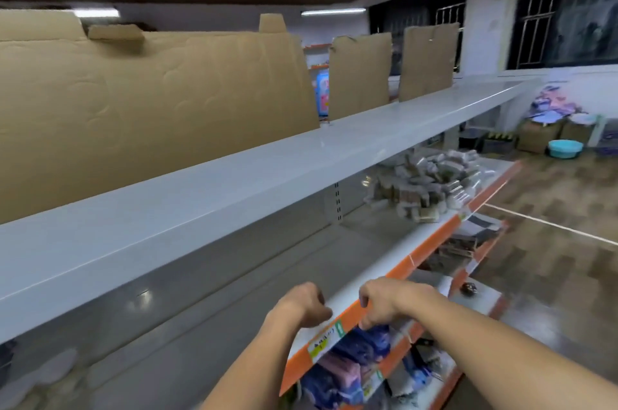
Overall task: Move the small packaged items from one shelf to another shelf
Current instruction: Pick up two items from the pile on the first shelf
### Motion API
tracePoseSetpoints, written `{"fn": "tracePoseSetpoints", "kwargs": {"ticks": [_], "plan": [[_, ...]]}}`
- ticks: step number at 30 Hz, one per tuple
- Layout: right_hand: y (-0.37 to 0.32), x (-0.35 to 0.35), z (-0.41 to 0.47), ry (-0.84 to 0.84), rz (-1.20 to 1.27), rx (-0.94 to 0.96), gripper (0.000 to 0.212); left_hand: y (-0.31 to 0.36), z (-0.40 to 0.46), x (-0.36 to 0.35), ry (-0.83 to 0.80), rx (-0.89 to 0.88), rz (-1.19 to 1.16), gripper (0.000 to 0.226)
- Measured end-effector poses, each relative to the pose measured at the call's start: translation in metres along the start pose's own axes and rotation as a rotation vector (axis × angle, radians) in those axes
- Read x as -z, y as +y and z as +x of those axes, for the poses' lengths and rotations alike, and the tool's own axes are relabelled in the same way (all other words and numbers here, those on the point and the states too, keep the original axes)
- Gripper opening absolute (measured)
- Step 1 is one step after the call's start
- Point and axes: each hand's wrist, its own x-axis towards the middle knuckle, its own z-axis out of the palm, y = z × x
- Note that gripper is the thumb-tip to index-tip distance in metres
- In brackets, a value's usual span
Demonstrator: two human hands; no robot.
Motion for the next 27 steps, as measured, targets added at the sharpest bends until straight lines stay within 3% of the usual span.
{"fn": "tracePoseSetpoints", "kwargs": {"ticks": [5,16,27], "plan": [[0.077,0.016,-0.005,0.011,0.08,-0.064,0.033,0.077,0.039,-0.004,-0.015,-0.105,0.071,0.033],[0.253,0.074,0.002,0.054,0.078,-0.134,0.059,0.25,0.124,-0.004,0.006,-0.248,0.102,0.041],[0.374,0.107,0.039,0.115,0.177,-0.151,0.038,0.35,0.213,0.0,-0.003,-0.27,0.139,0.036]]}}
